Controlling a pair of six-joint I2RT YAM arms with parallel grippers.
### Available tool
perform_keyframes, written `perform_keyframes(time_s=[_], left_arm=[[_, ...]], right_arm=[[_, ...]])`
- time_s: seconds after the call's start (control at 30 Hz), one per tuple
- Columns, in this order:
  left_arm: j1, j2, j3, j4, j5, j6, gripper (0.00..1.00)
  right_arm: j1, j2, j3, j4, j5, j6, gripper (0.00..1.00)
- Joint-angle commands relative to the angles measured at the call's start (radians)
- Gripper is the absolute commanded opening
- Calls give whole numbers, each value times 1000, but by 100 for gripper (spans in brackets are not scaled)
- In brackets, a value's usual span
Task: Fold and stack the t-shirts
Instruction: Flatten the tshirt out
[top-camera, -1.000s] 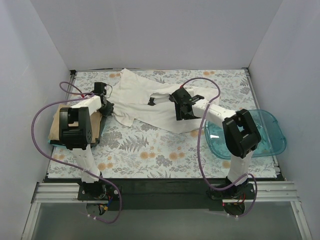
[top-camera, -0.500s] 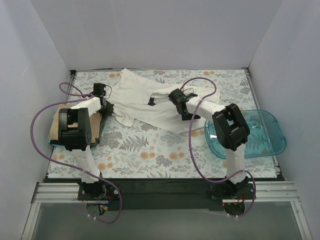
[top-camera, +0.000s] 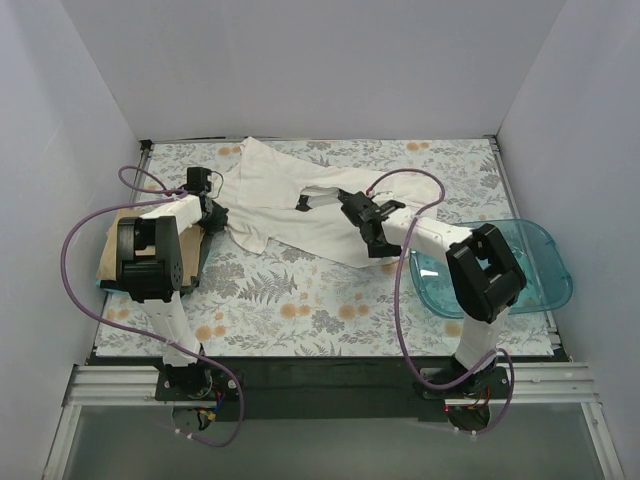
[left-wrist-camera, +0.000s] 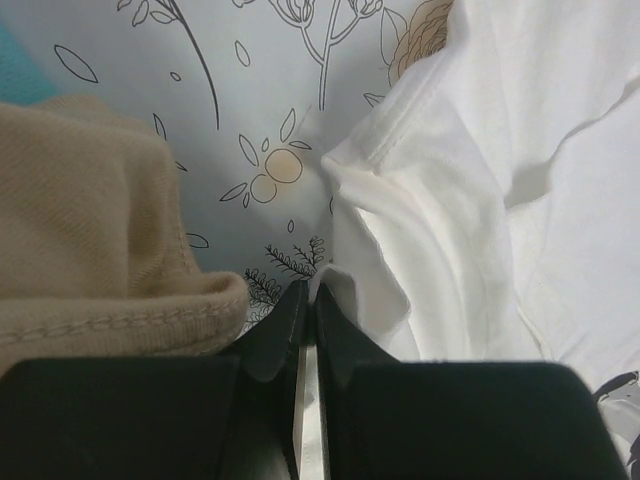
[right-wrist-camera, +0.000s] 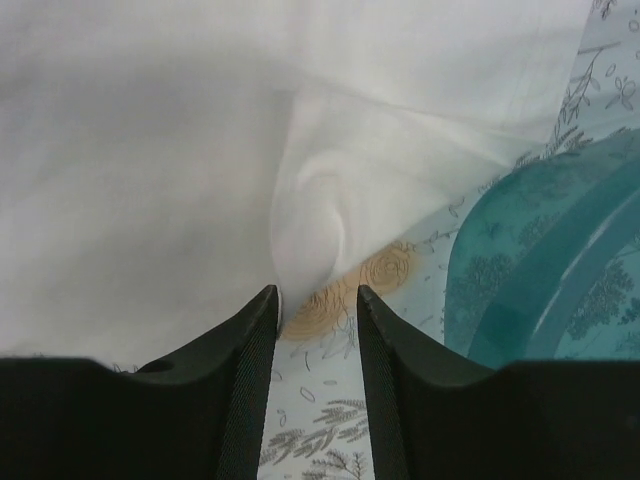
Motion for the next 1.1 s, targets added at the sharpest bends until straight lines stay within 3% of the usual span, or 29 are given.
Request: perform_keyframes(time_s=[0.0, 0.23, 0.6, 0.87, 1.07], left_arm=[[26, -13, -26, -37, 27, 15, 0], [44, -10, -28, -37, 41, 17, 0], [44, -17, -32, -31, 52, 25, 0], [47, -22, -37, -31, 49, 28, 0], [51, -14, -34, -29, 53, 26, 0]], right_arm=[[43, -107, -100, -47, -21, 84, 43], [69, -173, -246, -52, -30, 150, 41], [72, -228, -179, 32, 31, 154, 44], [16, -62, -7, 34, 37, 42, 46], [-29, 14, 2, 32, 57, 26, 46]])
